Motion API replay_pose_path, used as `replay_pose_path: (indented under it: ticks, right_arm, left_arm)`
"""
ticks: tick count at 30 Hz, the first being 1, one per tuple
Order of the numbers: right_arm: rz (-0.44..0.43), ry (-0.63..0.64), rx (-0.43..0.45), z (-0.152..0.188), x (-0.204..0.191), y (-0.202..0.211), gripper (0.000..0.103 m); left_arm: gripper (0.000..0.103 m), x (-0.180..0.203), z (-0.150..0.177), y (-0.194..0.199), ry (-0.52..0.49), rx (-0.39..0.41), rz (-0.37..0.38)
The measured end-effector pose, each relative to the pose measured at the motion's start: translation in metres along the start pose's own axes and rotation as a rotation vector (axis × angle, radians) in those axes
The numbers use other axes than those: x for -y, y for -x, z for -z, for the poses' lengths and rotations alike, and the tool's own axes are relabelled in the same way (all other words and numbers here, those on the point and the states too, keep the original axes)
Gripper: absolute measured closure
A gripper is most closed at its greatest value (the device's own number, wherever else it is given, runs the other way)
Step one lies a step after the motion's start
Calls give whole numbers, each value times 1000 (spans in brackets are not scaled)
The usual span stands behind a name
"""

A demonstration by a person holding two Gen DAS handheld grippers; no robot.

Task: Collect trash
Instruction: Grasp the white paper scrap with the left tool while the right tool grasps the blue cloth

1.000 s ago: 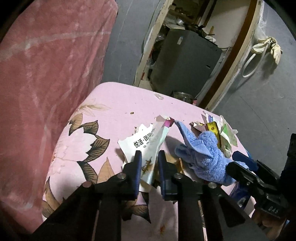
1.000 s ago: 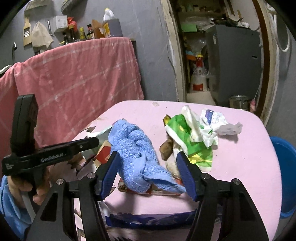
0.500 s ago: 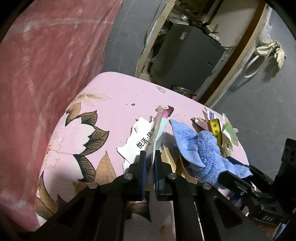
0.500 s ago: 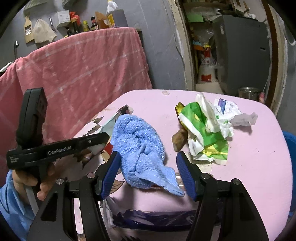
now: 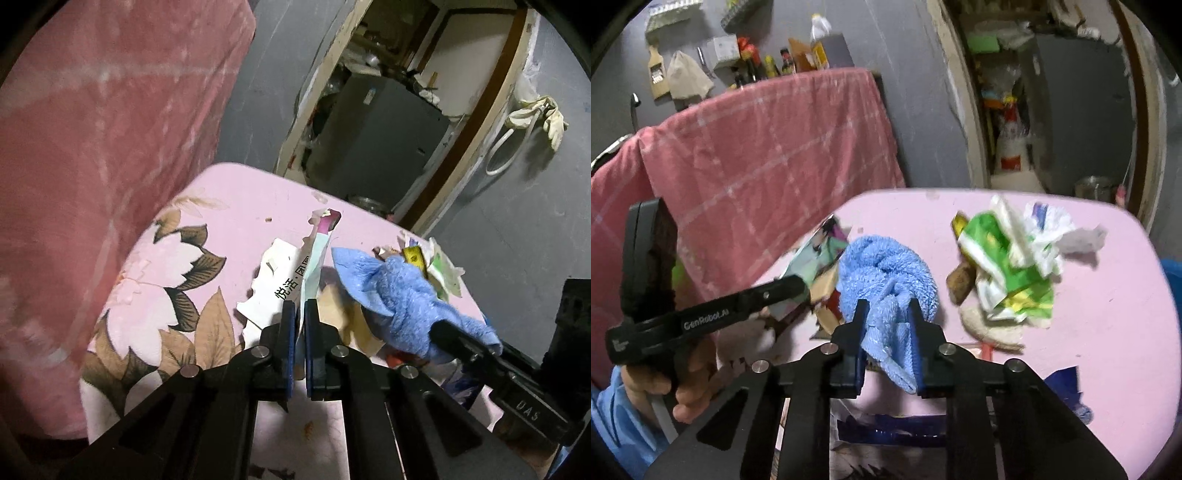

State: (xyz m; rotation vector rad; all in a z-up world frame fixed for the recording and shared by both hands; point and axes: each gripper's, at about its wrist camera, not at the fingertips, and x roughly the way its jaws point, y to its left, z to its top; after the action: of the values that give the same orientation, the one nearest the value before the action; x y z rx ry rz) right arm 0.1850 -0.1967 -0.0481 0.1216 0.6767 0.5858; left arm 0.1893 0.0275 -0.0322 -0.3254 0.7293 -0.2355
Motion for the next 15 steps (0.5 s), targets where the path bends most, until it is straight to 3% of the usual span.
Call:
replay_pose_path:
  ticks: [7, 15]
  right_arm:
    - [36, 56, 171, -3, -8, 34, 87]
    - [139, 95, 383, -12, -6, 90, 87]
  left_arm:
    - [100, 21, 6, 24, -51, 113, -19]
    - [100, 73, 6, 44, -134, 265, 6]
